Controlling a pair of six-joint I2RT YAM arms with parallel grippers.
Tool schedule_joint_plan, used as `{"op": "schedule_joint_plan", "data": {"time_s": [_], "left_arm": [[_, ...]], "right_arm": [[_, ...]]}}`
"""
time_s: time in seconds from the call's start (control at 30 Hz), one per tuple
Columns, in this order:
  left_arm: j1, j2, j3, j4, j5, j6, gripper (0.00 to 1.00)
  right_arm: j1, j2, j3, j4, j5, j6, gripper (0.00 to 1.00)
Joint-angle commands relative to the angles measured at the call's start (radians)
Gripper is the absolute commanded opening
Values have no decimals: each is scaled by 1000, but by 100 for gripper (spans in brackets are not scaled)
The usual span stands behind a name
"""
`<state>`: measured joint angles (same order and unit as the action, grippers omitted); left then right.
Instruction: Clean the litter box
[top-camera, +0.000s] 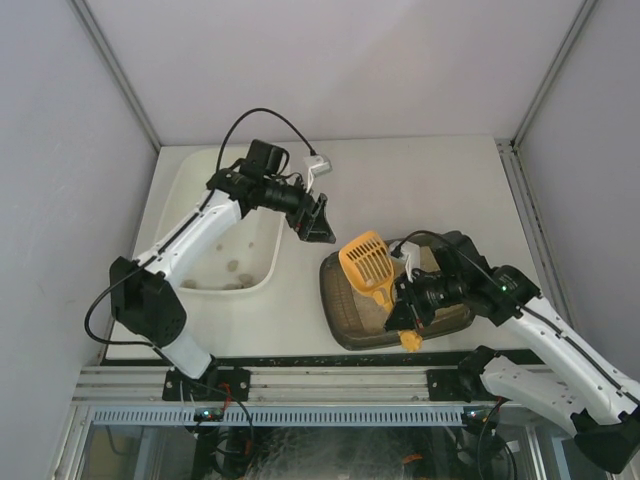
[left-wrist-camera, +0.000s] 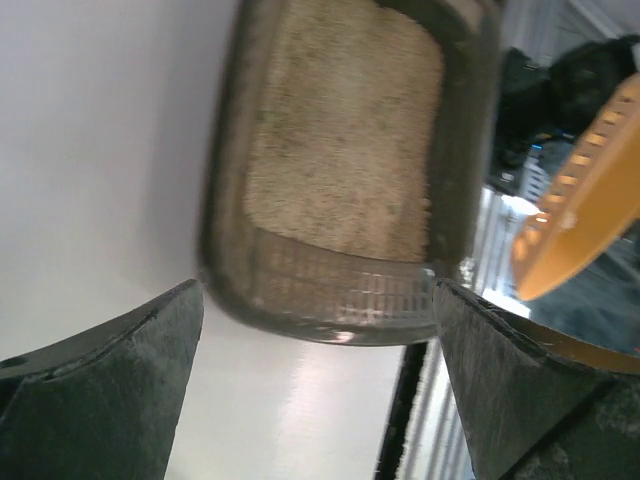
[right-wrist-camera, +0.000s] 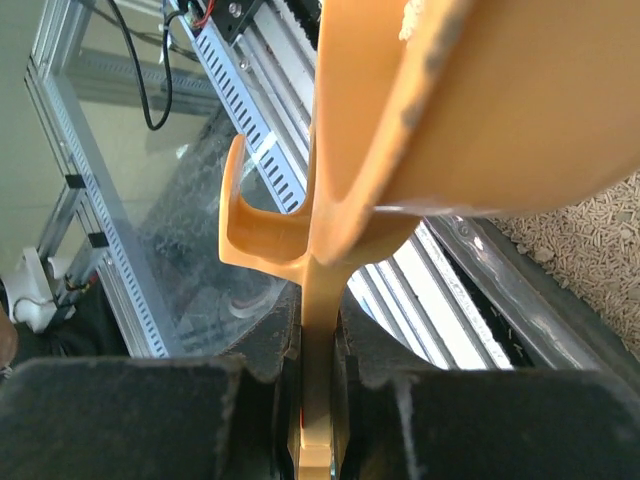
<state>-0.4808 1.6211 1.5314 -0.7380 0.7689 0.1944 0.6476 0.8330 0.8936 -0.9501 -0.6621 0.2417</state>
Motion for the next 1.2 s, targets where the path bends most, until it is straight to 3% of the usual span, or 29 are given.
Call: {"op": "schedule_joint_plan", "data": {"time_s": [0.0,0.17,0.37,0.6,1.1,1.17], "left_arm": [[-10,17,-35,-1,315,5,100],[-10,80,56,-257,490,222,100],[-10,184,221,-667,540,568,100],[-19,183,208,-668,546,578,100],[-125,265,338,-653,477,524,100],[-125,278,339,-645,479,513,96]], "right_arm": [[-6,28,45,10,-57,-115,0],[-15,22,53,1,5,-102,0],[-35,-4,50,2,9,-96,0],[-35,2,39,31,-36,-82,0],[-35,103,35,99,-89,-62,0],[-35,101,34,105,-85,-62,0]]}}
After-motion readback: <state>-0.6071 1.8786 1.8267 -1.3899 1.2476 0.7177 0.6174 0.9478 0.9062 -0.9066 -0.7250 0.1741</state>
